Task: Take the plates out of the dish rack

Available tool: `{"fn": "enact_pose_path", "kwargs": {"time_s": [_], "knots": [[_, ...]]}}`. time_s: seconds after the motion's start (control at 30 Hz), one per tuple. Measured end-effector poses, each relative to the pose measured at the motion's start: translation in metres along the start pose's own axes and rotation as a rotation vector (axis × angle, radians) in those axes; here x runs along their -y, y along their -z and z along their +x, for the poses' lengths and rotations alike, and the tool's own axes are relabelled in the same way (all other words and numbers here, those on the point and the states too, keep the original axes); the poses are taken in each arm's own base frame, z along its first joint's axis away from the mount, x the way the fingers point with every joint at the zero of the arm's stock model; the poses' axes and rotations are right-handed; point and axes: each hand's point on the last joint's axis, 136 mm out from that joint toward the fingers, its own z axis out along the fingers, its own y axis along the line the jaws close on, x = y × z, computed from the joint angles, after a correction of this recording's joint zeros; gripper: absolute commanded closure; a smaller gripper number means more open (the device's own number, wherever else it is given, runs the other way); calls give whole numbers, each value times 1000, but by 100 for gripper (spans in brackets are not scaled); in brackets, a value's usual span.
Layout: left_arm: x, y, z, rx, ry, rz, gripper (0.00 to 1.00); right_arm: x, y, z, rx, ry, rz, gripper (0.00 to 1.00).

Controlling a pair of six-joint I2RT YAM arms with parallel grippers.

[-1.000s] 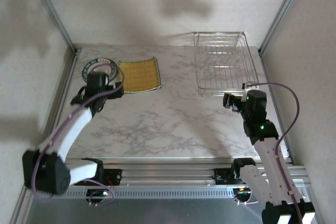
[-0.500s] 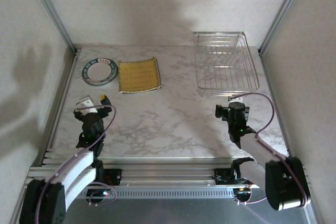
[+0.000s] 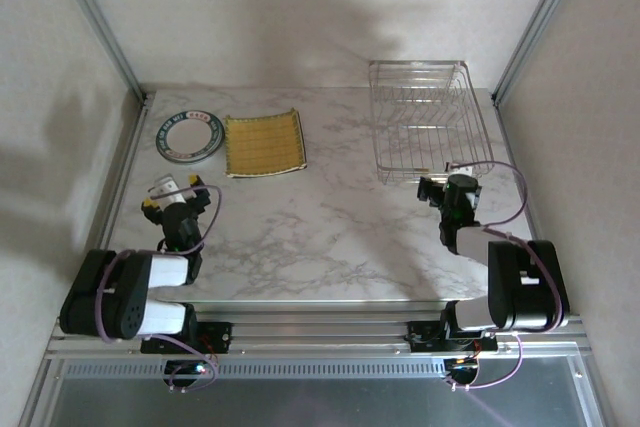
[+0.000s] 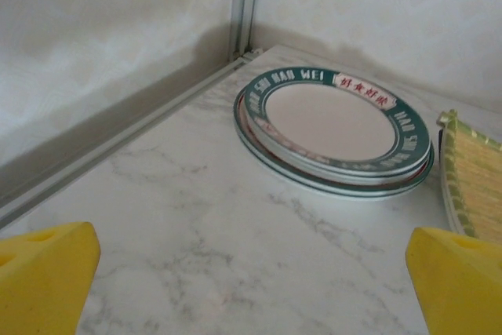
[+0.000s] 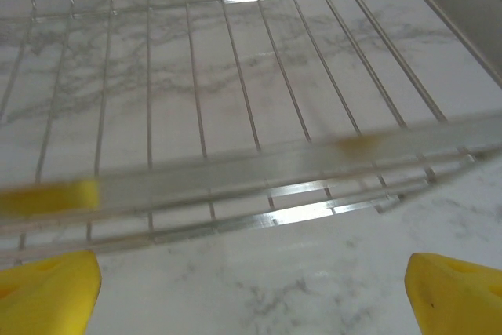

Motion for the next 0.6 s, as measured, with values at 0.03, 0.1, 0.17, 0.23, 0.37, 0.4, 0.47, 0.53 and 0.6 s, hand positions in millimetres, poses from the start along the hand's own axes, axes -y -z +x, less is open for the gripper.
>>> {"fn": "enact_pose_path", "kwargs": {"time_s": [0.03, 0.1, 0.17, 0.23, 0.37, 0.4, 0.47, 0.53, 0.6], "knots": [[2, -4, -1, 12, 6, 5, 0, -2, -5, -2, 6, -2, -12, 1], [4, -10, 4, -3, -5, 12, 0, -7, -11, -2, 4, 4, -22, 1], [8, -13, 6, -9, -8, 24, 1, -13, -14, 2, -6, 20, -35, 1], [12, -17, 2, -3, -6, 35, 1, -18, -15, 4, -2, 31, -51, 1], [17, -19, -3, 14, 7, 67, 0, -21, -12, 12, 24, 34, -76, 1], [16, -19, -4, 26, 14, 71, 0, -21, -12, 15, 24, 35, -78, 1], [11, -17, 4, 11, 8, 70, 0, -21, -12, 18, 22, 35, -79, 1], [11, -16, 5, 10, 8, 74, 1, -21, -11, 15, 37, 33, -82, 1], [11, -16, 4, 16, 11, 77, 0, -22, -11, 11, 52, 30, -83, 1]]}}
